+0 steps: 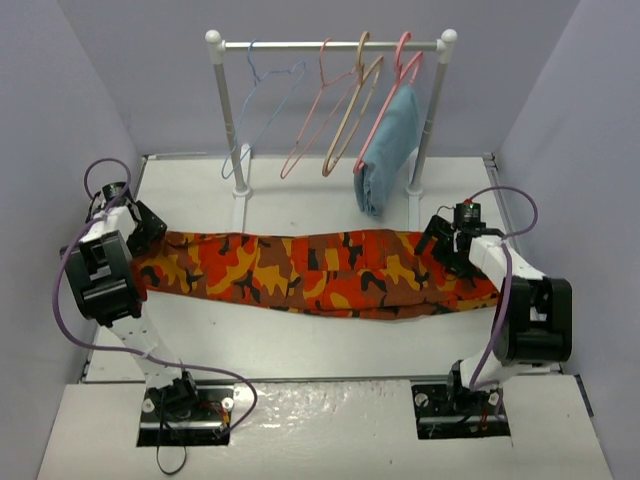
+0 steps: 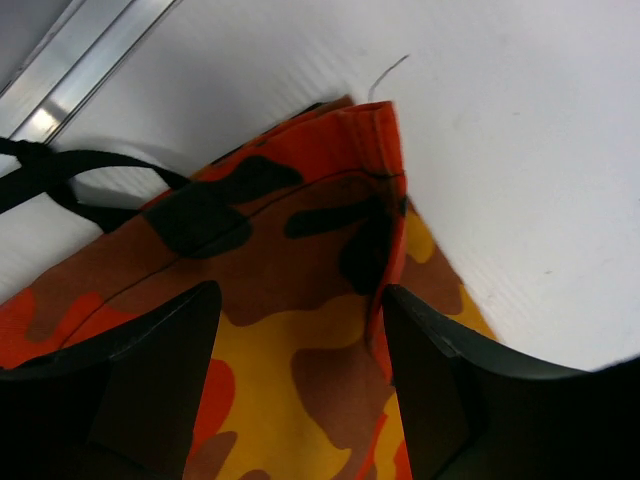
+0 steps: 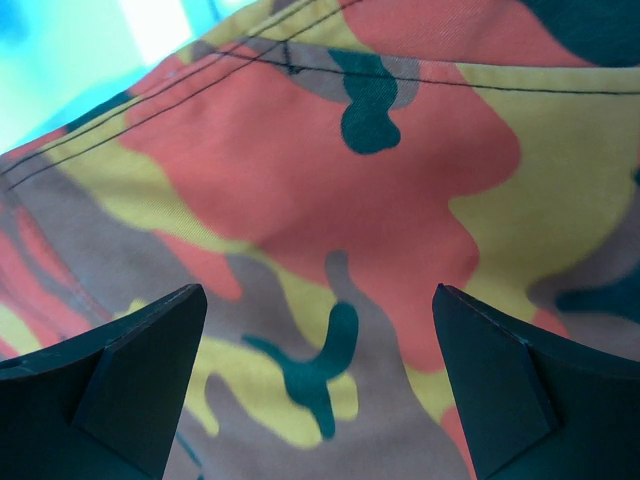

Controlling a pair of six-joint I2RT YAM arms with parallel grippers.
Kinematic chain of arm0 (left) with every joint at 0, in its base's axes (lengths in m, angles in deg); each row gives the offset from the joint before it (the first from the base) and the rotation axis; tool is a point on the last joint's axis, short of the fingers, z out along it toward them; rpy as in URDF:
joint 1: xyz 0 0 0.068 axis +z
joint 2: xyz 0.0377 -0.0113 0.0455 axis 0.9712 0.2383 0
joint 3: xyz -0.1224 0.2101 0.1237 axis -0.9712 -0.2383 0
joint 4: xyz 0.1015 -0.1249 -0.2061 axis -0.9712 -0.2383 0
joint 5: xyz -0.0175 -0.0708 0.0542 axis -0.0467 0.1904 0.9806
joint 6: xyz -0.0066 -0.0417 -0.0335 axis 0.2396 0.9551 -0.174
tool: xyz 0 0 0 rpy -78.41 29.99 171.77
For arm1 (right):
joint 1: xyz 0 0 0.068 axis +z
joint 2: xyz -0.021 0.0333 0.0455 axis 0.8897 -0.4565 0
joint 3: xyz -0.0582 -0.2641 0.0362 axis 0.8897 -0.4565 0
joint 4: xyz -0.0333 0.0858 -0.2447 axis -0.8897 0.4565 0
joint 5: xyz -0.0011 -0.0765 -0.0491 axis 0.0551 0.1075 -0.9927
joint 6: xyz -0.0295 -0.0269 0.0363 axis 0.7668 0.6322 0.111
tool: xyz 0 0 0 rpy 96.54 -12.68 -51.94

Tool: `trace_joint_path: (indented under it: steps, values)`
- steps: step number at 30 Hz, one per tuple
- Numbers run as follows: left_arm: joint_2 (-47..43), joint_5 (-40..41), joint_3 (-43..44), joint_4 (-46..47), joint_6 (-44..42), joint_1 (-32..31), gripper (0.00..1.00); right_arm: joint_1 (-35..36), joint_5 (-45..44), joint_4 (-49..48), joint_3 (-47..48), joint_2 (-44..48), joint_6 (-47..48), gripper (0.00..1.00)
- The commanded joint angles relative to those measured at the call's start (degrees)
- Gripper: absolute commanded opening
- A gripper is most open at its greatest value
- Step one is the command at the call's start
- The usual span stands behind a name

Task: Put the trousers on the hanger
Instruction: Fold the trousers

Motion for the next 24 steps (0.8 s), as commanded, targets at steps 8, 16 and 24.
trace_joint_path:
  steps: [8,16,24]
  values:
    - [-1.83,10.02,-0.56,-5.88,-3.55,2.99,0.63,-3.81,-4.28,-5.89,-3.58,-6.11,-4.7,0.93]
    - [-1.92,6.0,-2.2,-4.5,-3.69,6.13,0.63,-9.49,-5.9,-5.89,-6.2,-4.44,-5.63,0.94]
    - [-8.22,0.32,2.26,-5.37,-1.07,3.85,0.63,-2.58,-6.8,-6.46,-3.65,2.26,-4.37,0.92]
